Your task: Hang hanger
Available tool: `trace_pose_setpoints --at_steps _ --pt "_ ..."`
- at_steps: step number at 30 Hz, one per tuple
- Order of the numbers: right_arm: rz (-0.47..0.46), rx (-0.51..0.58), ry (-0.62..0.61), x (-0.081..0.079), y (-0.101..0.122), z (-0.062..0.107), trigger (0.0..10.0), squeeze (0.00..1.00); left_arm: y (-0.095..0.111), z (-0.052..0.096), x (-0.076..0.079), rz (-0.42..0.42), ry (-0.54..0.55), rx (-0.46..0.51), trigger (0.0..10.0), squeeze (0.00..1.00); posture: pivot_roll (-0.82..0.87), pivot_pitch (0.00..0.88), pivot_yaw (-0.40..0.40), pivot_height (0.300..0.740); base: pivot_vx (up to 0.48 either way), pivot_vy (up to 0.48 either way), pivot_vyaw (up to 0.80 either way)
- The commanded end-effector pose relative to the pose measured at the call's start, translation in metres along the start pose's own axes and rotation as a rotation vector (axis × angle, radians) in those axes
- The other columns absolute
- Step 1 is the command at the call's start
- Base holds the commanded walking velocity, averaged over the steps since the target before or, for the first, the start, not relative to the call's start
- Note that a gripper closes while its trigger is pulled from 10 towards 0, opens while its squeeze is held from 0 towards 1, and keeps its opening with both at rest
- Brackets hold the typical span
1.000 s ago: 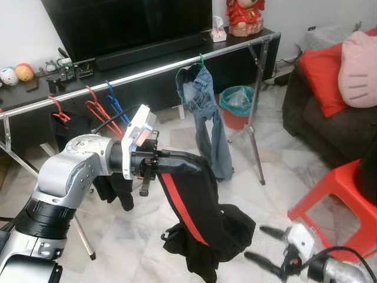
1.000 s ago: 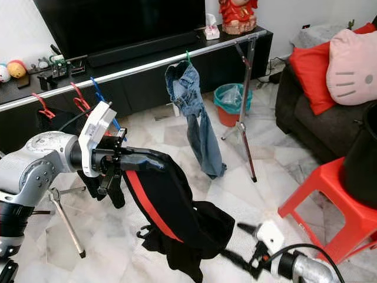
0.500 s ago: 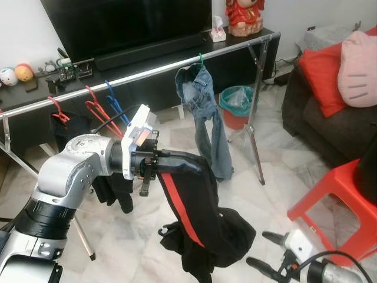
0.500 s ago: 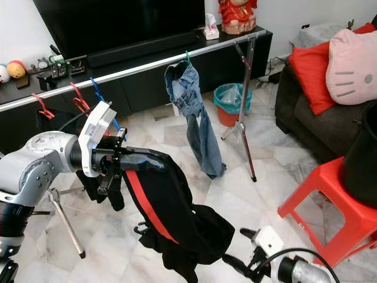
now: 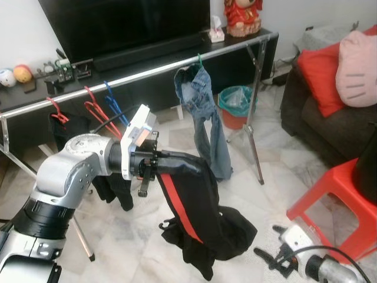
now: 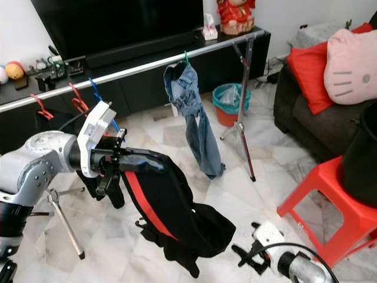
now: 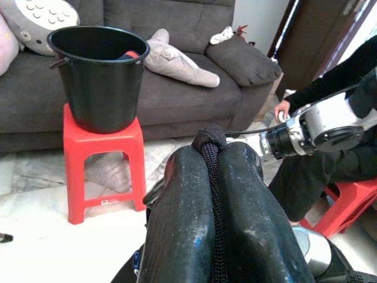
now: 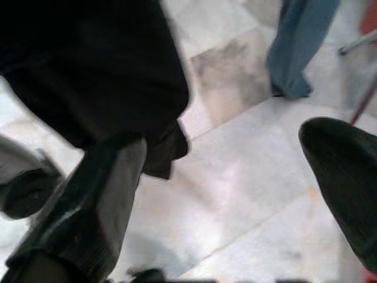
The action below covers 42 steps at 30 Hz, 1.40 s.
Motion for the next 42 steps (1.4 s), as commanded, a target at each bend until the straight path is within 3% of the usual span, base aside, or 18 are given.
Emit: trace_pose_setpoints --at_steps 1,3,5,12,24,25,26,27,28,42 --pt "0.024 0.006 -0.039 0.003 0.001 -0.001 10.0 0.00 0.013 0.003 0.004 -0.044 -0.023 0.014 10.0 0.00 0.10 0.006 0.154 0.740 0.000 0.000 0.00" --pt "0.019 0.019 -0.057 0.006 0.003 -0.002 10.0 0.00 0.013 0.002 0.004 -0.044 -0.024 0.013 10.0 0.00 0.11 0.000 0.152 0.740 0.000 0.000 0.00" --pt "-0.024 0.020 0.018 -0.004 0.002 -0.005 10.0 0.00 0.013 0.002 0.005 -0.044 -0.027 0.014 10.0 0.00 0.11 0.000 0.151 0.740 0.000 0.000 0.00" --pt "-0.052 0.031 0.075 -0.014 0.006 -0.014 10.0 0.00 0.016 0.001 0.008 -0.047 -0.038 0.017 10.0 0.00 0.12 0.007 0.152 0.740 0.000 0.000 0.00" --pt "-0.092 0.070 0.120 -0.020 0.025 -0.030 10.0 0.00 0.018 0.001 0.009 -0.048 -0.041 0.018 10.0 0.00 0.14 0.013 0.150 0.740 0.000 0.000 0.00" --pt "-0.118 0.081 0.150 -0.024 0.028 -0.032 4.6 0.00 0.018 0.001 0.010 -0.048 -0.041 0.019 10.0 0.00 0.14 0.013 0.150 0.740 0.000 0.000 0.00" --pt "-0.136 0.090 0.172 -0.027 0.029 -0.033 4.6 0.00 0.019 0.001 0.010 -0.046 -0.041 0.019 10.0 0.00 0.15 0.015 0.150 0.740 0.000 0.000 0.00" --pt "-0.150 0.098 0.197 -0.030 0.031 -0.033 1.8 0.00 0.019 0.001 0.010 -0.046 -0.040 0.019 10.0 0.00 0.15 0.016 0.150 0.740 0.000 0.000 0.00" --pt "-0.166 0.105 0.223 -0.033 0.032 -0.034 0.0 0.00 0.019 0.001 0.010 -0.046 -0.040 0.018 10.0 0.00 0.15 0.016 0.150 0.740 0.000 0.000 0.00" --pt "-0.232 0.112 0.341 -0.047 0.031 -0.032 0.0 0.00 0.018 0.000 0.009 -0.041 -0.034 0.016 10.0 0.00 0.14 0.022 0.154 0.740 0.000 0.000 0.00"
Point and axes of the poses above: a point about 5 cm out from each wrist's last joint towards the gripper, its own z axis pointing back from the gripper into the wrist, its own y axis along the axis of the wrist's last joint, x = y × z, the point moved 5 cm from there along -z, pointing out of the wrist towards the gripper, and after that the axes turned 9 degrees about -z, right-handed, at the moved point
